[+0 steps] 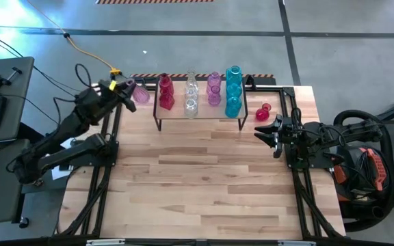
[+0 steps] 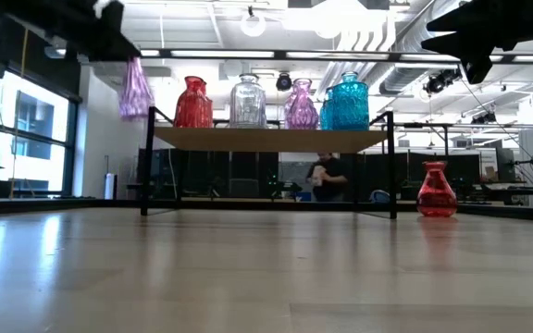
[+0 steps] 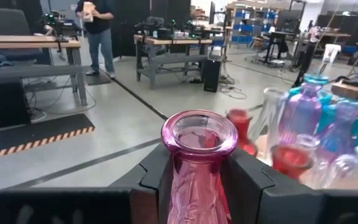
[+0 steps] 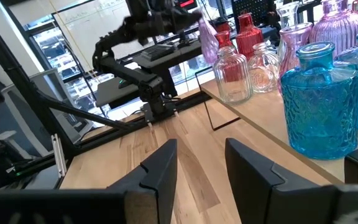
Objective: Sort vases onto shelf
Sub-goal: Put the violet vase on the shelf aligned with the other violet vases
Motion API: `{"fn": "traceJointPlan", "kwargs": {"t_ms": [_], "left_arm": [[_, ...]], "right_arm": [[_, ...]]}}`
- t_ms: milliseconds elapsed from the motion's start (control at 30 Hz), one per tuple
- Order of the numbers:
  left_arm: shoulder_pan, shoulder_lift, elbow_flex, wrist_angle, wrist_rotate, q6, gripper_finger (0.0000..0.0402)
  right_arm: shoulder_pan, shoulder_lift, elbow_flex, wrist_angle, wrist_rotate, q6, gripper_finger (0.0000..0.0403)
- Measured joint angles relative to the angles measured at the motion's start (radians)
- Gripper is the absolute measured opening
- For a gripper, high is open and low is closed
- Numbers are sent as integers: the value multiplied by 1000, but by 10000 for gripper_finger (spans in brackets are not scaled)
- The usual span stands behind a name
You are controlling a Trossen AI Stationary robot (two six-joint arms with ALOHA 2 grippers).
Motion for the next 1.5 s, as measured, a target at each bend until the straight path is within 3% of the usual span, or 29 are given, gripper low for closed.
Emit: {"fn": "traceJointPlan", "kwargs": {"t_ms": [233,500,767,1033,1267,1500], "left_arm": [[0,1,202,-146,39,16,97],[0,23,338,-149,214,9,97],[-1,96,346,-120,422,-50,97],[-49,154,347,31,560,-158,97],[-122,210,347,206,594,-163,97],[-177,326,347,264,593,-153,97]], "right_arm": [[0,0,0,0,0,0,119],[0,0,0,0,0,0,119],[0,0,0,0,0,0,119],[0,0,0,0,0,0,119],[0,0,0,0,0,0,119],[0,0,0,0,0,0,119]]}}
